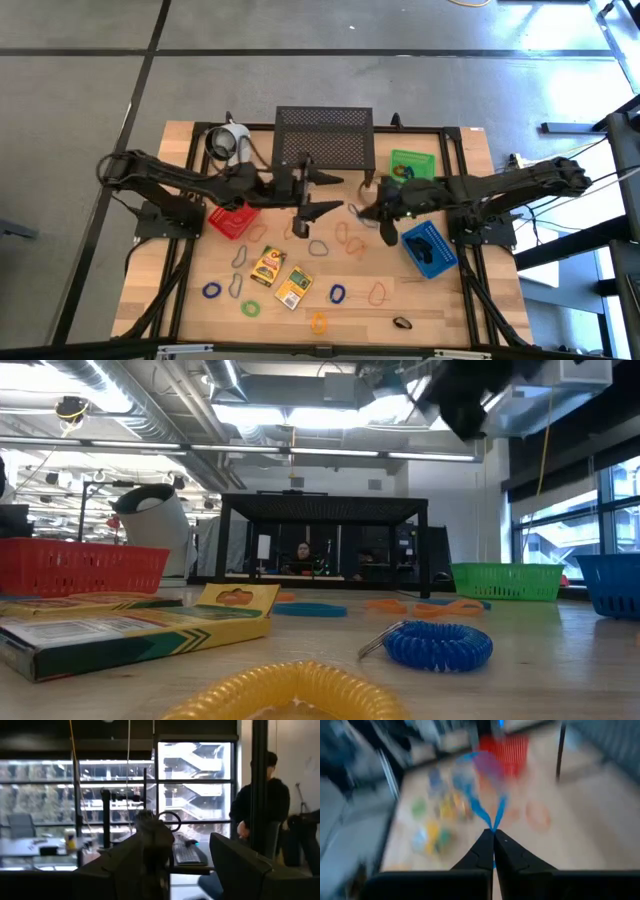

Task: Pick & Place Office Desk Supplies
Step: Put the blue rubber band into the blue bin

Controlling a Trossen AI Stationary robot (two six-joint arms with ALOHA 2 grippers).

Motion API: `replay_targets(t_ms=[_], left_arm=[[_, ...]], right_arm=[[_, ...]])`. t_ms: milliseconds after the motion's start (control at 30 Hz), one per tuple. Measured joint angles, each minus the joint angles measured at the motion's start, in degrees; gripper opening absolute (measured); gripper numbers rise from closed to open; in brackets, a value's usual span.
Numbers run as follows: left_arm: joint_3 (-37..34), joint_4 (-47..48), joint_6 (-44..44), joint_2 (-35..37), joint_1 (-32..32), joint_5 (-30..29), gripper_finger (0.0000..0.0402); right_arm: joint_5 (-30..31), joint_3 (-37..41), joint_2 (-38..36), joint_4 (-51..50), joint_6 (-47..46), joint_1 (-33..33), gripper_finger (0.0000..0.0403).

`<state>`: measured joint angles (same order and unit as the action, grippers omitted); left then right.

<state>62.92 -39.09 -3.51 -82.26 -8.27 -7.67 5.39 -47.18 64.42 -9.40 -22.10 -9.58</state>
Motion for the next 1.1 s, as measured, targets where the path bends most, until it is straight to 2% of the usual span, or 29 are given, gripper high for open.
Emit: replay_targets(t_ms=[167, 300, 400, 533, 667, 833, 967, 1100], left_arm=[[0.0, 4.8, -7.8, 4.0, -3.7, -6.9, 0.0223], [0.0, 10.0, -9.4, 6.3, -6.3, -13.9, 0.0223], [0.0, 11.9, -6.1, 7.0, -7.5, -17.7, 0.0223], [0.0, 15.2, -2.7, 7.4, -8.4, -19.4, 0.0223], [0.0, 19.6, 1.5, 7.4, -8.6, -20.7, 0.0223], [0.0, 25.8, 7.5, 7.4, -8.5, -20.9, 0.0223], [0.0, 30.4, 10.2, 7.4, -8.5, -21.1, 0.0223], [0.0, 35.7, 13.5, 7.4, -8.5, -22.6, 0.0223]], right_arm=[[1.3, 0.0, -2.8, 14.6, 4.3, 0.0, 0.0005], [1.2, 0.0, -3.0, 23.0, 6.3, 0.0, 0.0005], [0.4, 0.0, -3.0, 23.0, 5.0, 0.0, 0.0005], [-3.9, 0.0, -3.0, 20.1, 1.4, 0.0, 0.0005], [-10.5, -0.1, -3.5, 11.9, -5.8, 0.0, 0.0005], [-20.9, -0.1, -3.5, -6.2, -16.0, -0.9, 0.0005], [-30.0, -0.1, -3.6, -19.5, -20.0, -3.8, 0.0005], [-31.0, -0.1, -3.6, -30.6, -22.6, -7.6, 0.0005]])
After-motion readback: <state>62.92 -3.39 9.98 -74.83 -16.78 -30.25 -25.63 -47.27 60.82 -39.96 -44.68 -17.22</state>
